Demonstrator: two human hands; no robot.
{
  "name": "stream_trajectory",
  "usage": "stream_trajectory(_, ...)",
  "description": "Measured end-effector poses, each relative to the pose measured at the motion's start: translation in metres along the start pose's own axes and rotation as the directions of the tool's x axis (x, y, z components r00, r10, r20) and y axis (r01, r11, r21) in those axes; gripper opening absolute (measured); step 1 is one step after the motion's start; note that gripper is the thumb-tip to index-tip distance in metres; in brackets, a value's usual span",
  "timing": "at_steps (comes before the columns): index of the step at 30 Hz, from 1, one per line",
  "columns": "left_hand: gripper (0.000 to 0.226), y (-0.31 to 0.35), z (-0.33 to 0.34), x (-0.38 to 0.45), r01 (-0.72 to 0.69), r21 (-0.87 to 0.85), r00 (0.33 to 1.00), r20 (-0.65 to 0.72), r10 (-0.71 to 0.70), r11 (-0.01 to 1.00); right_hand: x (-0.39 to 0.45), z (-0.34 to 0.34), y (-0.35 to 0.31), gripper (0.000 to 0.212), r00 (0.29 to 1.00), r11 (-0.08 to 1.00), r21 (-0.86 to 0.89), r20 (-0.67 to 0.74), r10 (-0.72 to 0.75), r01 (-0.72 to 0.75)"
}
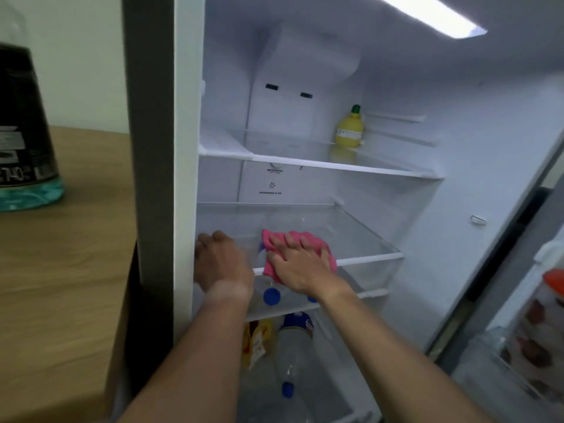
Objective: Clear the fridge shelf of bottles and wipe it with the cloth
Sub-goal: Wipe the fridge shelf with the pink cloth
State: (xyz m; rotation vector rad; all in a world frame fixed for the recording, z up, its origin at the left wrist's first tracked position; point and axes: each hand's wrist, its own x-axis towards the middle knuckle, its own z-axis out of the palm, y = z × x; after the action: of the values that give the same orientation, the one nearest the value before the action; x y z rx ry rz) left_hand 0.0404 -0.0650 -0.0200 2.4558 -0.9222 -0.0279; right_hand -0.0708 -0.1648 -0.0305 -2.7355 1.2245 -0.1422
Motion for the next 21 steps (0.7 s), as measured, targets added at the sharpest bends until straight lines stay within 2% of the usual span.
stream_trajectory(6, 0.038, -0.01, -0.002, -0.012, -0.071, 0.007, 0.997, -0.032, 0.071, 0.997, -0.004, 0.0, -0.024, 0.054, 0.974, 0.975, -0.021, 0.061, -0.218, 0.22)
stream_trajectory(10, 0.04, -0.014, -0.004, -0.017, -0.124, 0.053, 0.992, -0.012, 0.125, 0.991, -0.029, 0.007, -0.013, 0.051, 0.94, 0.939, 0.036, -0.031, -0.341, 0.342)
stream_trajectory(13, 0.046, -0.014, -0.006, -0.021, -0.177, 0.142, 0.984, 0.044, 0.172, 0.974, -0.037, 0.004, 0.0, 0.046, 0.927, 0.926, 0.062, -0.072, -0.369, 0.374)
stream_trajectory(15, 0.062, -0.016, -0.004, -0.025, -0.203, 0.19, 0.975, 0.127, 0.181, 0.961, -0.037, -0.003, 0.016, 0.044, 0.935, 0.934, 0.074, -0.088, -0.343, 0.349)
stream_trajectory(17, 0.073, -0.017, -0.003, -0.026, -0.228, 0.189, 0.962, 0.195, 0.191, 0.955, -0.034, -0.007, 0.044, 0.047, 0.959, 0.962, 0.067, -0.123, -0.254, 0.264)
stream_trajectory(21, 0.075, -0.016, -0.004, -0.026, -0.239, 0.191, 0.948, 0.257, 0.187, 0.952, -0.015, -0.011, 0.131, 0.065, 0.989, 0.995, -0.061, -0.131, 0.071, -0.08)
